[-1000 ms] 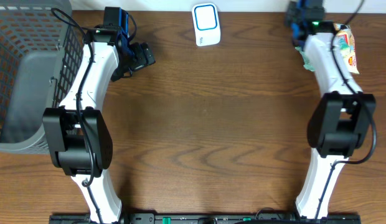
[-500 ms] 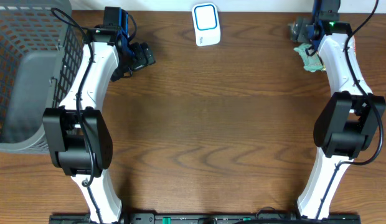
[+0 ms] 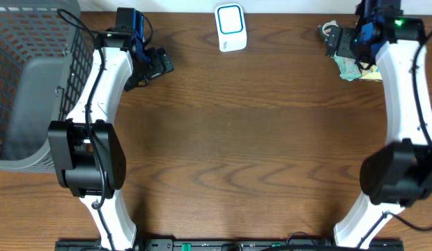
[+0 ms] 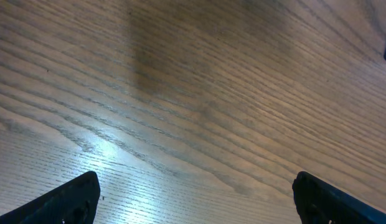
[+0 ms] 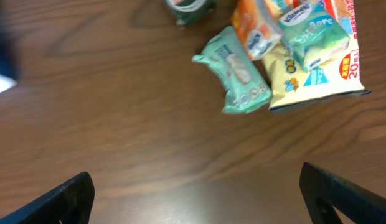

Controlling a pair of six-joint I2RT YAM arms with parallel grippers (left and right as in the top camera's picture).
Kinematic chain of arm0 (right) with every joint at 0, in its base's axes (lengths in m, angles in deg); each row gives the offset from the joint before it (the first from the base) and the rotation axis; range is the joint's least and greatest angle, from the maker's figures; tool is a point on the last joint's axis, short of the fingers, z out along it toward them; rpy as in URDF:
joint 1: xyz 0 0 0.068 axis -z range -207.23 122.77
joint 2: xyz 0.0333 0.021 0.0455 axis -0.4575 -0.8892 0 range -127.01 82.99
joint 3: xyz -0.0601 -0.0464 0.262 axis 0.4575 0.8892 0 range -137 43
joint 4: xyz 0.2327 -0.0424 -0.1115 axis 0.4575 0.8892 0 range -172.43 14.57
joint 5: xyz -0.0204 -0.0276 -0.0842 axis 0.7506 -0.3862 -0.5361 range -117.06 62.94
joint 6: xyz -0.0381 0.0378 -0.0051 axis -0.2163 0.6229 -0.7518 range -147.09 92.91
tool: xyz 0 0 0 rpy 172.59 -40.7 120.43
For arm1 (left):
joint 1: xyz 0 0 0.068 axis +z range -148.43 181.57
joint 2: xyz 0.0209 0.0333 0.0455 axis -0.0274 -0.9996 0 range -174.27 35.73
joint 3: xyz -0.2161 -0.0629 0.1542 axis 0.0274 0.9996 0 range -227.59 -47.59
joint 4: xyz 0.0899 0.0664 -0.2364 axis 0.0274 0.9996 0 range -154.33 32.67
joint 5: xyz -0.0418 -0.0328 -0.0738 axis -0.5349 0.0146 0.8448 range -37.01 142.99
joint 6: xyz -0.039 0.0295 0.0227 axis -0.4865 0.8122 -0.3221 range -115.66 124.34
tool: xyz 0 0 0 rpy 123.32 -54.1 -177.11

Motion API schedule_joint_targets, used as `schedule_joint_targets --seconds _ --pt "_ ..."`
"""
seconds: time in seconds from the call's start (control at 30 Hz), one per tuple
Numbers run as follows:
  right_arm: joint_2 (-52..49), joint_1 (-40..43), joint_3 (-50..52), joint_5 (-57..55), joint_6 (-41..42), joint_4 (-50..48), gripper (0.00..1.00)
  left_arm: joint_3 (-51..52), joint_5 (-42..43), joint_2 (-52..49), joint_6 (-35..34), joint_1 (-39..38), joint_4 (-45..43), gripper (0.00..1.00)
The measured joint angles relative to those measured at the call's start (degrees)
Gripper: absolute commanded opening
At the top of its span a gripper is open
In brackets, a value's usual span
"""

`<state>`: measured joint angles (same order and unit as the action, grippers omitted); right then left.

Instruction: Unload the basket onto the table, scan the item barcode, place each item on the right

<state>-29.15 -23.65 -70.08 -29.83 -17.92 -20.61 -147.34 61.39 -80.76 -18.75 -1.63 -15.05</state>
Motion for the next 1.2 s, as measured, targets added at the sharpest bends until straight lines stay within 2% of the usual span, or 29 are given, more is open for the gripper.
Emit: schedule_joint_targets --seconds 0.07,0.13,0.2,0.27,0.4,0.57,0.67,0.87,1.2 --pt "2.7 -1.0 1.5 1.1 0.0 0.5 0.99 0.0 0.0 0.0 0.0 0.0 0.0 0.98" --pt "6.1 -2.3 6.6 1.6 0.2 -1.4 0.99 0.0 0.0 0.0 0.0 0.0 0.0 0.98" --pt "12.5 -4.1 16.9 2.3 0.7 -5.8 0.99 0.0 0.0 0.0 0.0 0.0 0.0 0.98" --pt "14.6 -4.5 20.0 2.4 0.7 -7.1 0.99 0.0 0.0 0.0 0.0 0.0 0.1 0.98" --pt "33.2 -5.9 42.6 3.0 0.9 -22.1 0.99 0.0 0.0 0.0 0.0 0.0 0.0 0.98" --pt "57.3 -8.0 61.1 3.3 0.9 -32.9 0.99 0.0 0.0 0.0 0.0 0.0 0.0 0.98" --pt "65.9 -8.2 66.8 3.2 1.5 -33.7 0.99 0.0 0.0 0.0 0.0 0.0 0.0 0.98" --pt "75.4 -8.2 72.7 3.7 2.8 -30.6 0.99 0.0 0.0 0.0 0.0 0.0 0.0 0.98" --pt "77.3 -8.2 73.0 2.6 3.0 -15.0 0.99 0.0 0.0 0.0 0.0 0.0 0.0 0.98"
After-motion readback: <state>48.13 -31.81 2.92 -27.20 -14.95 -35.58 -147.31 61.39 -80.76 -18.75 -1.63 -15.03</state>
